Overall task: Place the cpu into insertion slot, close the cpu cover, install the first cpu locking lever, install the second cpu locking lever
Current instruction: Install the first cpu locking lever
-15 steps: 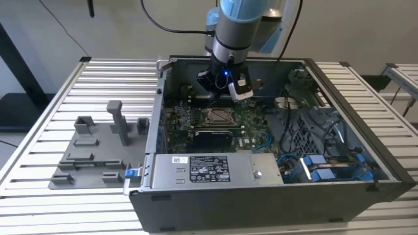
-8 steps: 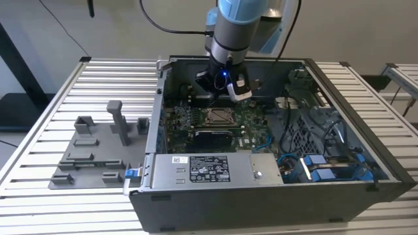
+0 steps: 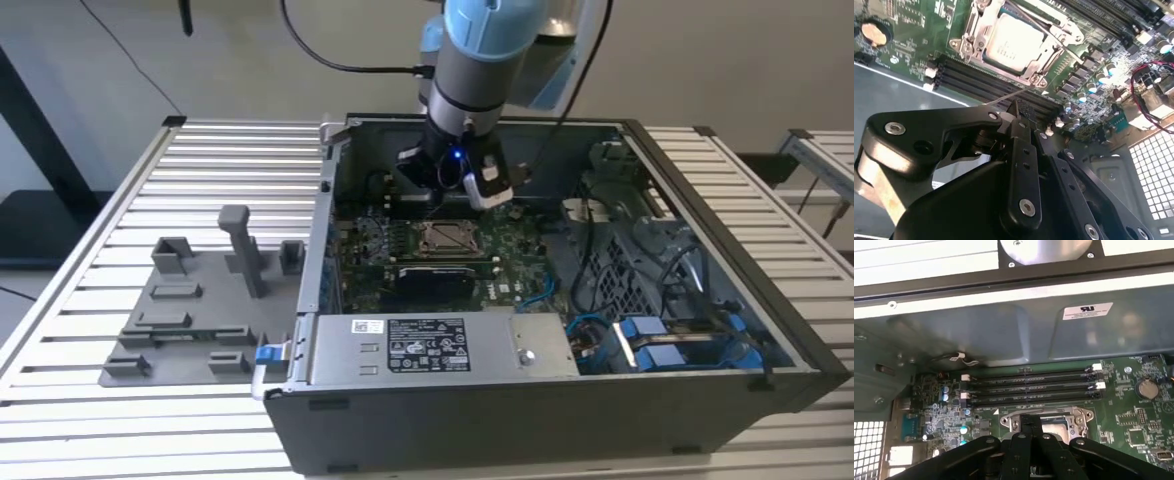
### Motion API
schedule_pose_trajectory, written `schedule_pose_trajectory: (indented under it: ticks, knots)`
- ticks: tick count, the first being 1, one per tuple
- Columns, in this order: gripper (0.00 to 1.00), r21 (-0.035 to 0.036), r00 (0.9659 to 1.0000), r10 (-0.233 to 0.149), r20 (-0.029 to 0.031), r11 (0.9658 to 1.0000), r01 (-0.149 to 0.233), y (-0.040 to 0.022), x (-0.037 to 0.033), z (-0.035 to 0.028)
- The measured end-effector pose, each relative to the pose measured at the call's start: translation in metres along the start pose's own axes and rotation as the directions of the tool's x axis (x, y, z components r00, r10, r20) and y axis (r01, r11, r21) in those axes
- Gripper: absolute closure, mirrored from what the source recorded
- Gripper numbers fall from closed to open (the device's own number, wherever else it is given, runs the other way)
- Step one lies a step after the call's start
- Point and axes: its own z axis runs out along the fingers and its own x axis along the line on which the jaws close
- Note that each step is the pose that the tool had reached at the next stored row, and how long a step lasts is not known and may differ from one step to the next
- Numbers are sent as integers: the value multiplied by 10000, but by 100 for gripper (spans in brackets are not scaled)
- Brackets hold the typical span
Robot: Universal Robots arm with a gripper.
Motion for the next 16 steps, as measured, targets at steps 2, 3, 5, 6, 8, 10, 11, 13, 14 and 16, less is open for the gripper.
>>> schedule_pose_trajectory:
  ticks: [2,3,5,6,8,10,11,13,14,16]
  knots:
    - [89,-112,9999,-109,-20,9999,108,-4,11,15]
    - [89,-152,9999,-141,-17,9998,141,-8,24,26]
    - [89,-201,9998,-207,-3,9996,207,-19,55,51]
    - [89,-219,9997,-237,5,9995,237,-24,72,66]
    - [89,-240,9996,-275,37,9993,275,-33,88,96]
    - [89,-257,9995,-295,80,9992,297,-41,93,127]
    - [89,-258,9995,-305,103,9992,308,-45,97,146]
    - [89,-262,9994,-326,145,9991,330,-49,103,185]
    - [89,-262,9993,-333,162,9991,337,-47,105,204]
    - [89,-262,9992,-342,189,9991,347,-25,110,244]
